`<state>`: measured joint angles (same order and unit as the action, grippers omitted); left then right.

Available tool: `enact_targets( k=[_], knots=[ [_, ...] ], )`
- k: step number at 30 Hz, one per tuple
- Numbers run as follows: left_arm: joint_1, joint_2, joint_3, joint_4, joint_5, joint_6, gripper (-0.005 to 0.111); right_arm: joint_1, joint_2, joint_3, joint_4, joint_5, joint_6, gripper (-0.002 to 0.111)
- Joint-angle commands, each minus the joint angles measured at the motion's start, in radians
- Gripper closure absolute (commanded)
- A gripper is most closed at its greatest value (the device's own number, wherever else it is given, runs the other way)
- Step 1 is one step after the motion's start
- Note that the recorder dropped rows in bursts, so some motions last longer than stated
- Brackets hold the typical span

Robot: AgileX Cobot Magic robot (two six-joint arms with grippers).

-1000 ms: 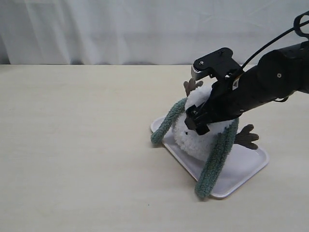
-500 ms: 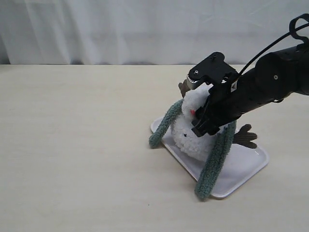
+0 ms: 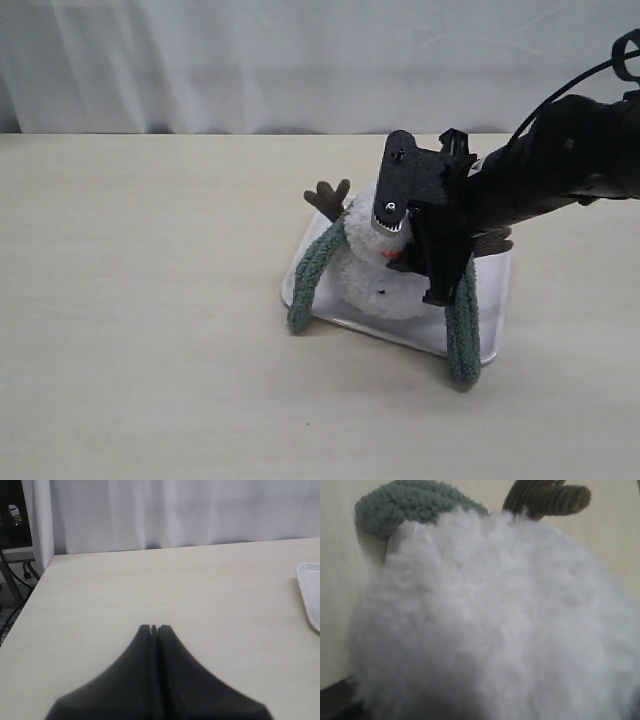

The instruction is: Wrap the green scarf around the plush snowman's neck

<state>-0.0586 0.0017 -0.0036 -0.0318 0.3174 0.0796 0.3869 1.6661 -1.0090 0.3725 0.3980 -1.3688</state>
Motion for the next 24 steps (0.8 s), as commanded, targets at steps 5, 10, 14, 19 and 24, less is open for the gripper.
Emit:
enact_targets(
  k=[5, 10, 14, 19, 24],
  knots=[
    [0.001, -0.002, 0.004, -0.006, -0.009, 0.001, 0.107, -0.001, -0.004, -0.002, 0.304, 0.018, -0.42, 0.104],
    [0.001, -0.002, 0.004, -0.007, -0.009, 0.001, 0.107, -0.001, -0.004, -0.002, 0.294, 0.026, -0.43, 0.104],
    [0.001, -0.002, 0.004, -0.007, -0.009, 0.001, 0.107, -0.001, -0.004, -0.002, 0.292, 0.051, -0.435, 0.104],
    [0.001, -0.002, 0.004, -0.007, -0.009, 0.001, 0.107, -0.001, -0.004, -0.002, 0.303, 0.046, -0.425, 0.104],
    [0.001, -0.002, 0.004, -0.007, -0.009, 0.001, 0.107, -0.001, -0.004, -0.002, 0.303, 0.044, -0.414, 0.104]
  ],
)
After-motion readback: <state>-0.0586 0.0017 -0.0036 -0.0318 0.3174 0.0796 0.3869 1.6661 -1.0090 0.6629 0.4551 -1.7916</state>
